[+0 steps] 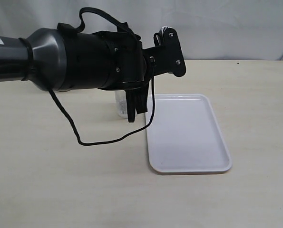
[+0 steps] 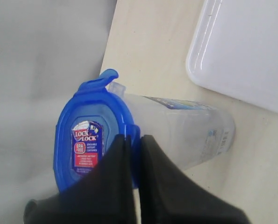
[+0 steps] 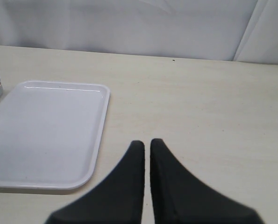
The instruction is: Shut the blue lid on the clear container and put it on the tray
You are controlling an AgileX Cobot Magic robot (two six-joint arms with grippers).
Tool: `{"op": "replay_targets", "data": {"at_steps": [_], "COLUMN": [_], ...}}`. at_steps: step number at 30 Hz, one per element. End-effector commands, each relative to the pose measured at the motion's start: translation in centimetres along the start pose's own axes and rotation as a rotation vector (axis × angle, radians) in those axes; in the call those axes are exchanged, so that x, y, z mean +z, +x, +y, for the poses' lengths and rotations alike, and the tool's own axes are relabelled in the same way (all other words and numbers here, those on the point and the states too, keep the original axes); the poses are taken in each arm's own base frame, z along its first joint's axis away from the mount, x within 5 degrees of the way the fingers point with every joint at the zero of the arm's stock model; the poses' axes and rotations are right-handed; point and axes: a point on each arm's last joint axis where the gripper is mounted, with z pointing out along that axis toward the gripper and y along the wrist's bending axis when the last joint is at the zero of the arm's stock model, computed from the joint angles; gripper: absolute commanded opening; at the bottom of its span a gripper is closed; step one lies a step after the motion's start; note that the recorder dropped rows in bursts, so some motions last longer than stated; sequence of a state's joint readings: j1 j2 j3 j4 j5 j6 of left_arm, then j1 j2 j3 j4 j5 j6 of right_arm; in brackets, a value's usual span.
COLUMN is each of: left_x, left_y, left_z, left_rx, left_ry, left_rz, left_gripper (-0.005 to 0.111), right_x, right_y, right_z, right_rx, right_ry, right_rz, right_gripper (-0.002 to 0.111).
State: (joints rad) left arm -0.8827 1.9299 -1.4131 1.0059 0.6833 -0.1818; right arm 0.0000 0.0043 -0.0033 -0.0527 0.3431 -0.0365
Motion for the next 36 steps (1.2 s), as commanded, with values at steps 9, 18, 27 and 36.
{"op": "replay_targets", "data": {"at_steps": [9,18,27,36], "left_x": [-0.14,-0.14,-0.30,-0.50], "left_y": [-0.38,0.02,0.00,0.12], "left_z": [0.03,0.11,0.18,0.17], "left_rx": [-0.035,-0.033,-0.058,-0.091], "left_ry": [0.018,0.009,0.006,0.022], "left_rz": [-0.036,0.008,0.008,0.020], "left_gripper": [0.015,0.031,0.034,0.060], "right_x": [0.00,0.00,0.00,0.00], "right_y": [0.09,0.09,0.09,0.09], "right_z": [-0.04,-0.04,-0.04,-0.04], "right_rx": [-0.002,-0.002,-0.002,-0.002], "right_ry": [0.008,0.008,0.008,0.008], "right_rz": [-0.001,-0.001,-0.001,-0.001], "right_gripper": [0.005,0.005,0.005,0.005]}}
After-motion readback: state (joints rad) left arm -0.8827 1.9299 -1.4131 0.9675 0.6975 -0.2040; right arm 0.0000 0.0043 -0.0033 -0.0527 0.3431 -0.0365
